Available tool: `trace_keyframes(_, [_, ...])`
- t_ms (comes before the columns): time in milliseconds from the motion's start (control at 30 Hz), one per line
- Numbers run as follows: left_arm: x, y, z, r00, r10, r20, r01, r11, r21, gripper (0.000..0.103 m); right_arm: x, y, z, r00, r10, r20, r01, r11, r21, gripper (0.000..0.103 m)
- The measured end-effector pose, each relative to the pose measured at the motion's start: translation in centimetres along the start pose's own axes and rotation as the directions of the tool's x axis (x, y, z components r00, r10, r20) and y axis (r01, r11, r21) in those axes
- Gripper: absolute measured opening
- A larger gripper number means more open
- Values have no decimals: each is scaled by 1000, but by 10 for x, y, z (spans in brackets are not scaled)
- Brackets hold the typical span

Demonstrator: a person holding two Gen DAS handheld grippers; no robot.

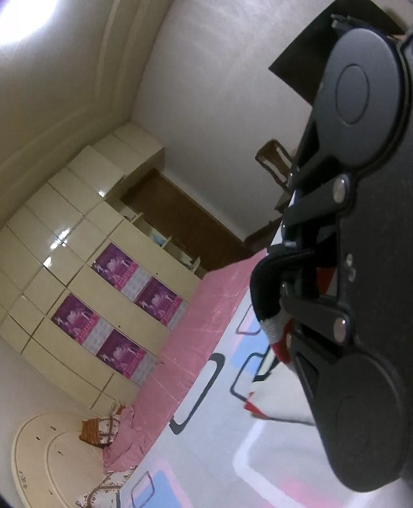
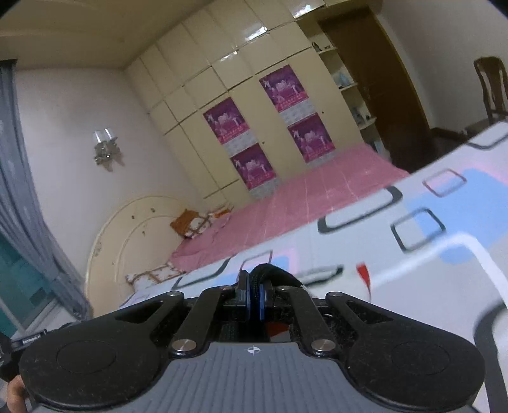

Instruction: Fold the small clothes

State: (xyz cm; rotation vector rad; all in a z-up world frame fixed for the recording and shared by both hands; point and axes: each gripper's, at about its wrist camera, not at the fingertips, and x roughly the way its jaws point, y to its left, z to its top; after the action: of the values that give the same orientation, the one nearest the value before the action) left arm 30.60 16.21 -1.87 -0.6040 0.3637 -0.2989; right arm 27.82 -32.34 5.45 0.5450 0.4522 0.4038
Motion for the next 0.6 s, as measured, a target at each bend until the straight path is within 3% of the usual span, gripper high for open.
trace_keyframes(100, [53, 28, 5, 996, 55, -75, -56, 998, -17, 5, 55, -13, 11, 999, -24, -49, 25, 1000, 16, 4])
trace_keyframes(267, [132, 85, -7, 951, 145, -273, -165, 985, -50, 5, 151, -59, -9, 970, -117, -213, 135, 988, 72, 4])
trace_keyframes(500, [191, 126, 0, 933, 131, -334, -169, 982, -86, 6, 214, -112, -13, 949, -109, -296, 178, 960, 217, 4])
trace_keyframes(533, [196, 130, 1, 937, 109, -333, -148, 984, -95, 9, 220, -116, -12, 947, -101, -304, 175, 958, 227, 5])
trace_keyframes(600, [201, 135, 2, 947, 74, -312, -121, 984, -133, 34, 231, -121, -8, 944, -136, -299, 202, 958, 201, 10])
